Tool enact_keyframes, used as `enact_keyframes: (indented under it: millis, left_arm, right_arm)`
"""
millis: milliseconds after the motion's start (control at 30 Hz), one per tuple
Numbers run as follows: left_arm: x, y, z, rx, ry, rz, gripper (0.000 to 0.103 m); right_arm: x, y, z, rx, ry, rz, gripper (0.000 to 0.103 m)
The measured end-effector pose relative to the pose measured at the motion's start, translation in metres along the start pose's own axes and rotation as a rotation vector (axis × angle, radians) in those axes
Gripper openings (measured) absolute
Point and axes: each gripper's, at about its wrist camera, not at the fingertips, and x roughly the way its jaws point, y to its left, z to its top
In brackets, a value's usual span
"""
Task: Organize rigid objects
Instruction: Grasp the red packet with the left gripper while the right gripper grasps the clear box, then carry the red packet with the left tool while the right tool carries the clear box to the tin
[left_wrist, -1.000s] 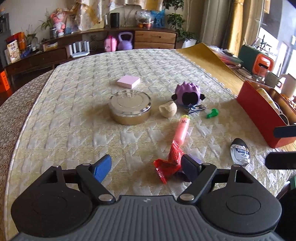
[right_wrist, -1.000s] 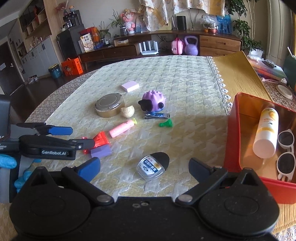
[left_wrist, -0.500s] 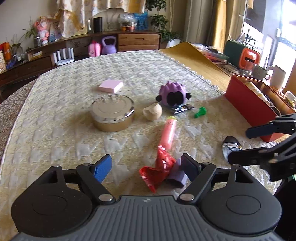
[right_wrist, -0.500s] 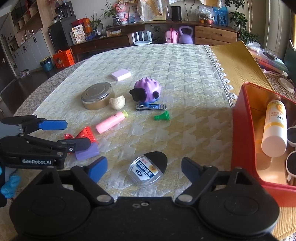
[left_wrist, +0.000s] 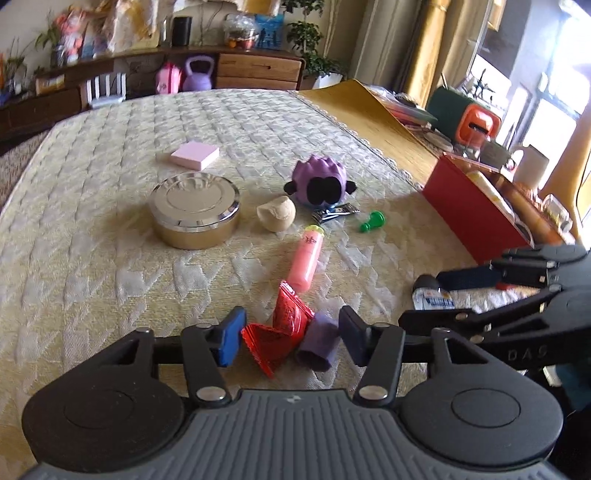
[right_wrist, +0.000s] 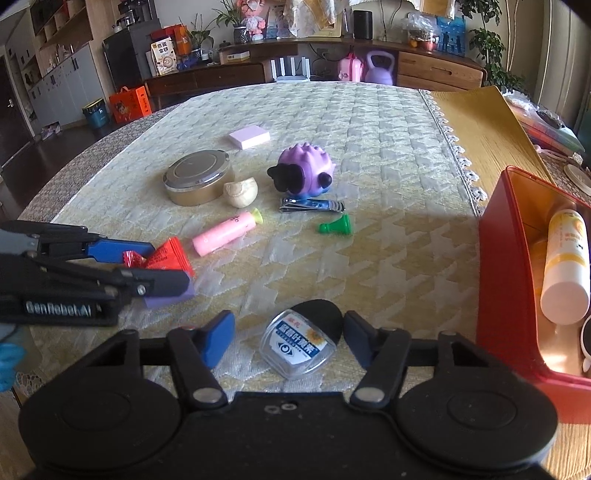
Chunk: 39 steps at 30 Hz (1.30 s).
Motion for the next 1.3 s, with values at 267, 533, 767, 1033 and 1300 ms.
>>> enact_keyframes:
  millis: [267, 533, 767, 1033, 1300]
  left_arm:
    - [-0.009, 0.017, 0.008, -0.106, -0.018, -0.018, 0.05]
    - [-0.002, 0.012, 0.004, -0.022, -0.014, 0.051, 0.048]
    - [0.002, -0.003, -0.002, 0.059, -0.015, 0.075, 0.037]
    - [0.002, -0.016, -0.007, 0.1, -0.023, 0.114, 0.023]
    - [-0.002, -0.015, 0.0, 0.045, -0.011, 0.125, 0.023]
  right_arm:
    - [0.001, 0.0, 0.0, -0.001, -0.001, 0.0, 0.058]
    - [0.001, 0.0, -0.001, 0.002, -0.006, 0.002, 0.057]
    - [0.002, 0.003, -0.003, -0.025, -0.014, -0.025, 0.048]
    - [0.0, 0.007, -0.008, -0.053, -0.041, -0.04, 0.041]
    - [-0.016, 0.001, -0.007, -0.026, -0.069, -0.029, 0.041]
